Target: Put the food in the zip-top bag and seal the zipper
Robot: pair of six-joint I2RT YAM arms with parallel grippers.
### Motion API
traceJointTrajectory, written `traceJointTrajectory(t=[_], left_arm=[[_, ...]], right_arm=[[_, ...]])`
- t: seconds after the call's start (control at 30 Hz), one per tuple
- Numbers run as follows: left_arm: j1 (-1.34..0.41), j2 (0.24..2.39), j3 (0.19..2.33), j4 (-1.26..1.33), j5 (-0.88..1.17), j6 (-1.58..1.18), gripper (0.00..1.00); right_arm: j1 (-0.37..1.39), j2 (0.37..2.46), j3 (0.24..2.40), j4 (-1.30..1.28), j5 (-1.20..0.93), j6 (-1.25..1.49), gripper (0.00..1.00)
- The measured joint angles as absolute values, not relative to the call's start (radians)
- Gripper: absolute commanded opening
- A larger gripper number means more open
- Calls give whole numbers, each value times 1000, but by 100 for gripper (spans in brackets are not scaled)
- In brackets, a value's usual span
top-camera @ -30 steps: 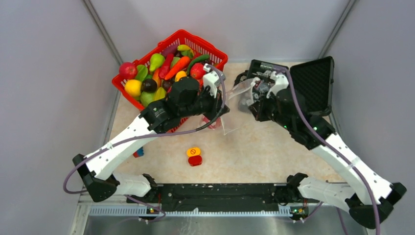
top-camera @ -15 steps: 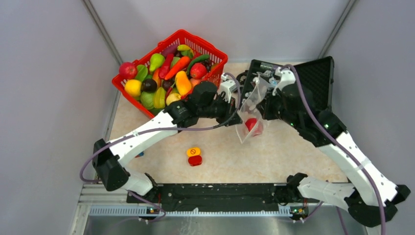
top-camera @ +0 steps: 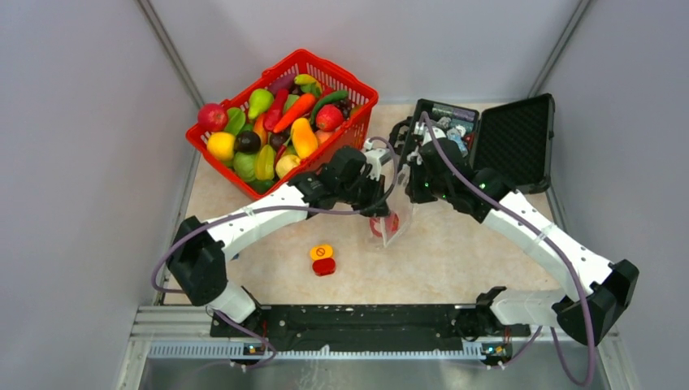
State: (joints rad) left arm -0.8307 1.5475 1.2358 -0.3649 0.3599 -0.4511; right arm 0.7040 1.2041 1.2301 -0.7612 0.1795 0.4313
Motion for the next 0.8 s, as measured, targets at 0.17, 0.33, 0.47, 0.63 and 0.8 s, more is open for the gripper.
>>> traceJointTrajectory(t=[0.17, 0.33, 0.47, 0.63, 0.8], left_arm=[[-825, 1536, 1245, -371, 328, -429, 74], [-825, 1440, 1245, -400, 226, -384, 99], [-807, 1303, 1245, -402, 139, -333, 99], [-692, 1191, 1271, -422, 55, -267, 99], [-469, 1190, 1311, -469, 46, -181, 95]], right_arm=[[704, 1219, 1230, -724, 166, 431, 0], [704, 1219, 1230, -721, 162, 431, 0], [704, 1219, 1230, -718, 155, 431, 0], [704, 1219, 1229, -709, 143, 432, 0], [704, 1219, 1217, -692, 128, 440, 0]])
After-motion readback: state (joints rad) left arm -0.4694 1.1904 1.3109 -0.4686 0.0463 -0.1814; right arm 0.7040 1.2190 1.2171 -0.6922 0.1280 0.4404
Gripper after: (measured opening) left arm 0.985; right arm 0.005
